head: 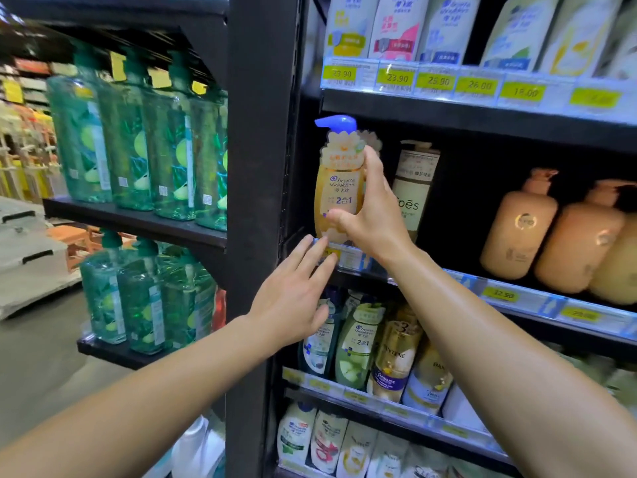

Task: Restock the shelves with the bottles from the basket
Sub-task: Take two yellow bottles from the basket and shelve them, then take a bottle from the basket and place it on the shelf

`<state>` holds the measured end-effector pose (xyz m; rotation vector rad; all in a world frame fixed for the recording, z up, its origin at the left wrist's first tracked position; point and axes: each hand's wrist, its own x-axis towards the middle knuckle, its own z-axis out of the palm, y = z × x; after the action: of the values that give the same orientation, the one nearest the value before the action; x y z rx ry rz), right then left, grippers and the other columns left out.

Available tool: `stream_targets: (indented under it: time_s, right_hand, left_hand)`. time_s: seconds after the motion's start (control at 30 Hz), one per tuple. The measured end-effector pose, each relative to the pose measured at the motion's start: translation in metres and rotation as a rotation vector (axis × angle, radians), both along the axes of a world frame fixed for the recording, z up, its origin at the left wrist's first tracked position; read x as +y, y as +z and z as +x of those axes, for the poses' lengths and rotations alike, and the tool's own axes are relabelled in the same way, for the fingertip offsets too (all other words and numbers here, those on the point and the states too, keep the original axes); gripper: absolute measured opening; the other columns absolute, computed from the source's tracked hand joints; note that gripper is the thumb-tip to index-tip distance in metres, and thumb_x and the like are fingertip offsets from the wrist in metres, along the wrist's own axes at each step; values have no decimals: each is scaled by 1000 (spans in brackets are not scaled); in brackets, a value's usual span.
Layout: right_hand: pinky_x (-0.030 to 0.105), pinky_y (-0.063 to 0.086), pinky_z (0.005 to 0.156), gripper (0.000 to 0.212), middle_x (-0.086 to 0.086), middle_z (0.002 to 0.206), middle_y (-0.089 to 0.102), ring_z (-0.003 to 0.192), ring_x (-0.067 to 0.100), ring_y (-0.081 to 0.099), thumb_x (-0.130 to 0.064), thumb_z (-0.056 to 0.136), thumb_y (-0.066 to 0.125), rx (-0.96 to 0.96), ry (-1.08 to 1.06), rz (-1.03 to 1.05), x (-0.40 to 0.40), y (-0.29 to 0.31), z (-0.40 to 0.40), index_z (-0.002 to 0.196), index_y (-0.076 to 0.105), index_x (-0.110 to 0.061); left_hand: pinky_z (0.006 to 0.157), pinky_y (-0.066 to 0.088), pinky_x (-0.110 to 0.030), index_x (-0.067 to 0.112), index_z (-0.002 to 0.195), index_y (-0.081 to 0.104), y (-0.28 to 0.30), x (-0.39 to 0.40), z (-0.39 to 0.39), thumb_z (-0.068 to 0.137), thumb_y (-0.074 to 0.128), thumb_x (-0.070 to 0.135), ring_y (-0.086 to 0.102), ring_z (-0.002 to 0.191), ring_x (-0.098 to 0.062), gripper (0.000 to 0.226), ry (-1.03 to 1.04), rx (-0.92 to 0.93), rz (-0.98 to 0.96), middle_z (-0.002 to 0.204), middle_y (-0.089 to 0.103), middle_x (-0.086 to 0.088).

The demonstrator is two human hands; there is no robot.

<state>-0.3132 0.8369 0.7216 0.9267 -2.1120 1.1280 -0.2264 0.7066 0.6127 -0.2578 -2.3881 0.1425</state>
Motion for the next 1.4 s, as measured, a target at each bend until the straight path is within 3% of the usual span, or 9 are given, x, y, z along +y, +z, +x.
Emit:
stream_targets:
  time_s: [0.23,0.33,0.47,0.6,0.77,1.4]
  right_hand:
    - [38,49,88,103,0,129,54,108,20,57,-24,68,82,35,-109,265,13,24,-5,148,21,-40]
    - [32,47,74,89,2,113,59,96,22,60,-24,67,83,12,-150,215,19,25,-7,139,31,-33]
    - [28,52,62,77,4,108,63,88,19,65,-24,70,84,-69,-186,74,21,23,-9,130,34,-23]
    - [45,58,76,72,4,106,64,89,21,65,-26,72,83,-129,-214,-33,16,17,-9,126,36,-17]
    - [41,56,82,80,6,111,61,96,22,63,-30,71,84,-142,-205,-129,10,7,-9,132,34,-16]
    - [48,54,87,80,6,119,58,104,25,60,-37,78,79,-127,-254,-62,-5,-1,-8,136,26,-20]
  left_hand:
    - [121,6,-34,10,153,32,2,-1,-1,88,58,39,7,152,-30,76,-38,-27,41,164,17,-14]
    - [121,7,-34,9,153,33,4,0,-2,88,59,38,7,152,-29,76,-42,-34,47,163,17,-14]
    - [120,10,-33,10,152,35,4,1,-3,86,60,38,9,152,-29,76,-38,-44,71,163,20,-13]
    - [118,15,-34,7,147,45,4,2,-2,80,68,34,22,149,-32,75,-22,-35,80,158,32,-16]
    - [119,22,-37,6,146,46,1,1,-5,80,68,32,23,149,-33,74,-26,-15,84,157,32,-16]
    - [121,21,-39,21,156,26,-4,-3,-12,87,55,40,0,153,-25,77,-24,-74,89,166,8,-8]
